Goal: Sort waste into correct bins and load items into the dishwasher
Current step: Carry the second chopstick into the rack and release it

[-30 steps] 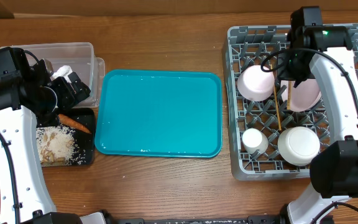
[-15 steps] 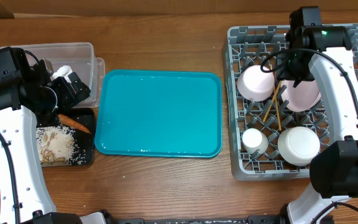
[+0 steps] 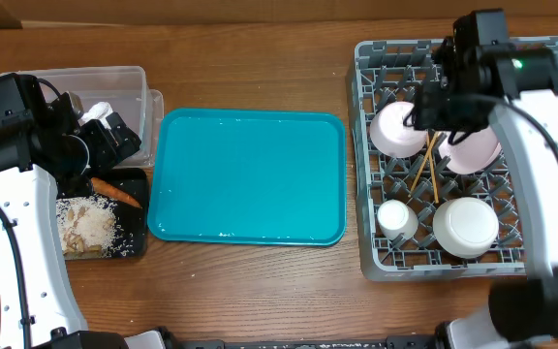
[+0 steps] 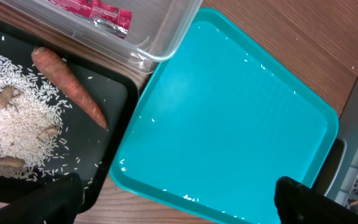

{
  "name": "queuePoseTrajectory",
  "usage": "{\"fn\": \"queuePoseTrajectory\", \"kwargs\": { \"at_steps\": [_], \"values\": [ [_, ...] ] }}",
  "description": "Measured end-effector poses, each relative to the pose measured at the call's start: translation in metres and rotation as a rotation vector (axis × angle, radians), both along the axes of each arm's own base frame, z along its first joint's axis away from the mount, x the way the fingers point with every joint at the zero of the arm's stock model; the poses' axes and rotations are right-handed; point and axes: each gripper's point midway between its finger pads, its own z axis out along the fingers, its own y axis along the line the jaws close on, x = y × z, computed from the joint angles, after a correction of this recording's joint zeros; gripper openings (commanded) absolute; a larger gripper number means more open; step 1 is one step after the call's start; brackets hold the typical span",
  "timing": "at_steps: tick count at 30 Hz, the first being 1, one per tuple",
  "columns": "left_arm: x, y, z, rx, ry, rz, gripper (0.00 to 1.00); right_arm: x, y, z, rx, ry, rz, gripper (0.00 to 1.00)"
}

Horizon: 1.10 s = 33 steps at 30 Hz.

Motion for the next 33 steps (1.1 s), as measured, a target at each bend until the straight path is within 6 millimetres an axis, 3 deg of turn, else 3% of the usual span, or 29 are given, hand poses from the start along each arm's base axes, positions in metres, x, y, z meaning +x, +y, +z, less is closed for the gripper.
{"fn": "queuePoseTrajectory", "kwargs": {
  "at_steps": [1,2,6,9,26,33],
  "values": [
    [0.000,0.000,0.000,0.000,0.000,0.000,1.00,-0.008,0.006,0.011,0.017,-0.022,0.019,0.68],
    [0.000,0.000,0.000,0.000,0.000,0.000,1.00,-0.018,0.013,0.023,0.040,-0.044,0.040,1.00],
    [0.000,0.000,0.000,0.000,0.000,0.000,1.00,-0.052,0.028,0.055,0.112,-0.094,0.095,1.00],
    [0.000,0.000,0.000,0.000,0.000,0.000,1.00,-0.067,0.034,0.064,0.155,-0.096,0.114,1.00],
    [0.000,0.000,0.000,0.000,0.000,0.000,1.00,-0.064,0.041,0.060,0.186,-0.072,0.128,1.00],
    [0.000,0.000,0.000,0.000,0.000,0.000,1.00,-0.063,0.015,0.065,0.036,-0.135,0.104,1.00]
  ]
}}
